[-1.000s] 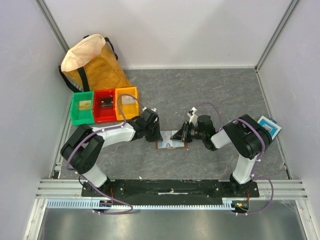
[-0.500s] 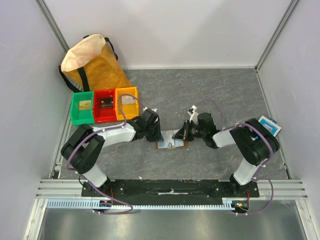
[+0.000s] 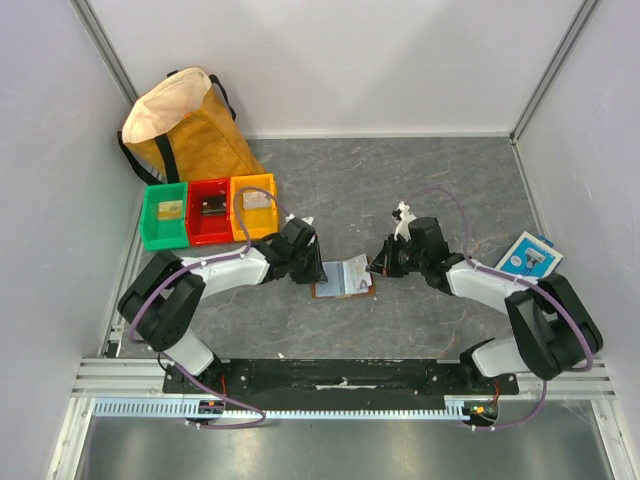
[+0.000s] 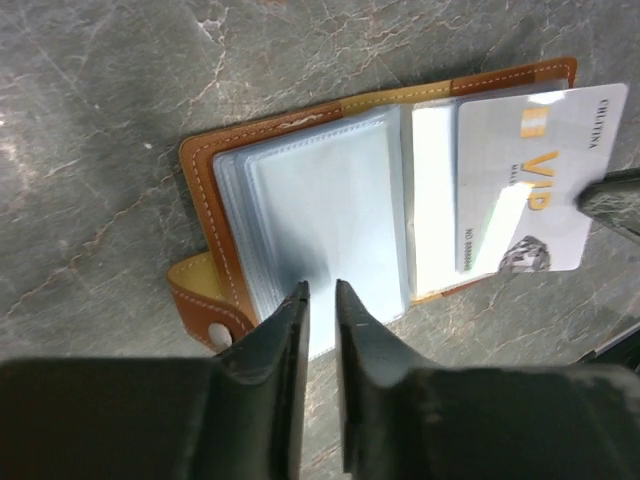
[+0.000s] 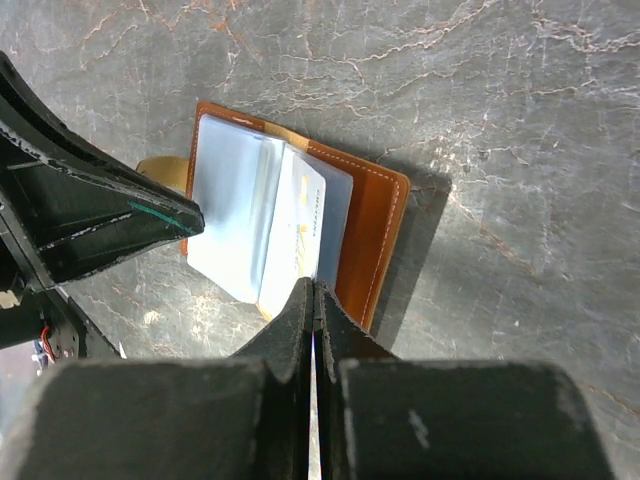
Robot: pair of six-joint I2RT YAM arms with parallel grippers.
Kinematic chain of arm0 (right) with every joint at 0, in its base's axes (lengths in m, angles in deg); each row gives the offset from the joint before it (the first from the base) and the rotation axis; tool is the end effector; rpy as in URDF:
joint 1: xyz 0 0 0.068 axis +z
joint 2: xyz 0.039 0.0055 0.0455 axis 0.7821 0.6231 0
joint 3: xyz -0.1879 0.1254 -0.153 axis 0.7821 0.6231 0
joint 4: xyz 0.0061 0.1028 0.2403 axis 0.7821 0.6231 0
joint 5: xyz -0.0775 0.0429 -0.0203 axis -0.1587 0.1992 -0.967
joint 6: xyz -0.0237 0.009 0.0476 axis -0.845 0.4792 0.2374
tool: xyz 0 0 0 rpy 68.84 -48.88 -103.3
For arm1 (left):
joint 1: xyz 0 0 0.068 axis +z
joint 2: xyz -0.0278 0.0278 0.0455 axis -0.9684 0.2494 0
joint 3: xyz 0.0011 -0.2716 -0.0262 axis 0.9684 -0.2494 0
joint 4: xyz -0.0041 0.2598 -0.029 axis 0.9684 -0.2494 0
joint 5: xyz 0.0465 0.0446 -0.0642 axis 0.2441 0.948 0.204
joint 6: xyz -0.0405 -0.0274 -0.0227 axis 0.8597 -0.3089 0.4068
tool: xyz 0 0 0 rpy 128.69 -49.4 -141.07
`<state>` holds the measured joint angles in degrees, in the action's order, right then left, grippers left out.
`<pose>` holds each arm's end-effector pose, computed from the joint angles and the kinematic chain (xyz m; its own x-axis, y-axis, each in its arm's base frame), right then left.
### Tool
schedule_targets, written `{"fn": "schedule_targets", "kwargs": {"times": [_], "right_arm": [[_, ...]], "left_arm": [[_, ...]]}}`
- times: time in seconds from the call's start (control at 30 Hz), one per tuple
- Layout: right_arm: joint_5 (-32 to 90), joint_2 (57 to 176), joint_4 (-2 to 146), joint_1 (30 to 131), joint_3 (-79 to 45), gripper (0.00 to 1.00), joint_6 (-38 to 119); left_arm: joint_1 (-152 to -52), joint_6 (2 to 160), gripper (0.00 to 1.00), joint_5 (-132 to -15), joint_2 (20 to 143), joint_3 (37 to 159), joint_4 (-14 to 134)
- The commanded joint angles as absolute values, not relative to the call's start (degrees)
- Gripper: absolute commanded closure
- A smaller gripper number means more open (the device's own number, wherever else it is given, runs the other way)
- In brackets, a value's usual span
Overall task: Take the credit cards out of the card holder
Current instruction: Remove the credit card from the card holder.
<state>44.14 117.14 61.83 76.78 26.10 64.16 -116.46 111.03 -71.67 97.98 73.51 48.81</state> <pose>0.2374 0.1277 0.1597 -0.8357 0.1212 -0.5356 -0.2790 0.7465 0.6041 0.2326 -0.2066 0.1588 -0.9214 -0.0803 -0.3801 0.1125 0.8814 -0.4588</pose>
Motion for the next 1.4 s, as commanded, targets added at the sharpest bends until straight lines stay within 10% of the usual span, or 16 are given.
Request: {"fn": "schedule_targets", "kwargs": {"times": [0.0,0.2,0.73,1.13,1.3,1.37], "right_arm": [[42.9,112.7,66.7,76.7,23.6,1.0,60.9],[46.5,108.7,66.6,76.7,23.0,1.0,61.2],[58.2,100.5,58.2,76.6,23.7,1.0,69.2],[63.8,100.2,49.3,76.7,25.4,1.0,75.4],[64.8,100.8,46.3,76.7,26.3,1.0,76.9],[64.9,101.0,45.8,76.6,26.7,1.0,77.1]], "left_arm": [[-115.8,106.0,0.67,-70.9,93.1,74.6,47.1],[-112.7,100.9,0.26,-79.7,87.8,75.4,51.8],[-106.6,98.9,0.17,-103.4,84.4,67.7,76.3],[-104.5,110.8,0.25,-112.8,86.2,60.7,99.1],[-104.4,112.1,0.43,-113.3,85.9,60.3,100.4],[-104.4,112.5,0.65,-113.2,85.7,60.1,100.8]]}}
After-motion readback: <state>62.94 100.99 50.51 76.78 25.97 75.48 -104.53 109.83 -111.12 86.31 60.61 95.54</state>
